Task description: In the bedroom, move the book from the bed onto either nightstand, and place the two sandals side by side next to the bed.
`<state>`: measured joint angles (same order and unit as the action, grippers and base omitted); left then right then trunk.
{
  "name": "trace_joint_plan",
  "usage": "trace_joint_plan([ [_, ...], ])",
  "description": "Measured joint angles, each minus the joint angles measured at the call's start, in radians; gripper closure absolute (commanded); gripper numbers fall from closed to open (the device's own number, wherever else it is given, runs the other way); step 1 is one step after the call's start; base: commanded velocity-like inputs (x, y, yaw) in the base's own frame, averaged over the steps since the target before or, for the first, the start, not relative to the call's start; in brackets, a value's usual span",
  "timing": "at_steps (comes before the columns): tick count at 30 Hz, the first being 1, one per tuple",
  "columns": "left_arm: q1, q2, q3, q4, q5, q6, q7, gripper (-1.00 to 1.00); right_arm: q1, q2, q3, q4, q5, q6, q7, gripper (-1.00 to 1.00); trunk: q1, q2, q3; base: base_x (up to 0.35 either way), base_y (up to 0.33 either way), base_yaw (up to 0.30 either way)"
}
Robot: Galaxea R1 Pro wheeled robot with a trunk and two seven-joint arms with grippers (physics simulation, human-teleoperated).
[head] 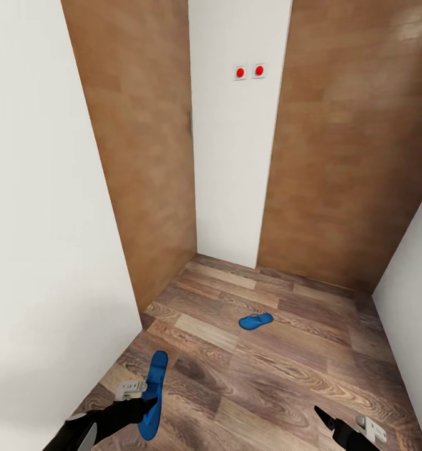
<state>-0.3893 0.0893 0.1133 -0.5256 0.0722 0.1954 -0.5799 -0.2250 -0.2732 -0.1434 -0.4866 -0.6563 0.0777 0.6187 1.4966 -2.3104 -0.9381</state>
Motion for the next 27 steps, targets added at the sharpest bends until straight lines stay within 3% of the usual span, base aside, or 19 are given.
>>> trace_joint_plan([
  [5,0.0,0.0,0.0,0.0,0.0,0.0,0.0,1.0,0.0,0.0,0.0,0.0,0.0,0.0,0.0,-1.0,0.0,0.0,0.0,0.081,0.0,-0.01],
  [21,0.0,0.0,0.0,0.0,-0.001,0.0,0.0,1.0,0.0,0.0,0.0,0.0,0.0,0.0,-0.001,-1.0,-0.001,0.0,0.0,0.313,0.0,0.0],
  [27,0.0,0.0,0.0,0.0,0.0,0.0,0.0,1.0,0.0,0.0,0.0,0.0,0.0,0.0,-0.001,-1.0,0.0,0.0,0.0,0.117,0.0,-0.124],
])
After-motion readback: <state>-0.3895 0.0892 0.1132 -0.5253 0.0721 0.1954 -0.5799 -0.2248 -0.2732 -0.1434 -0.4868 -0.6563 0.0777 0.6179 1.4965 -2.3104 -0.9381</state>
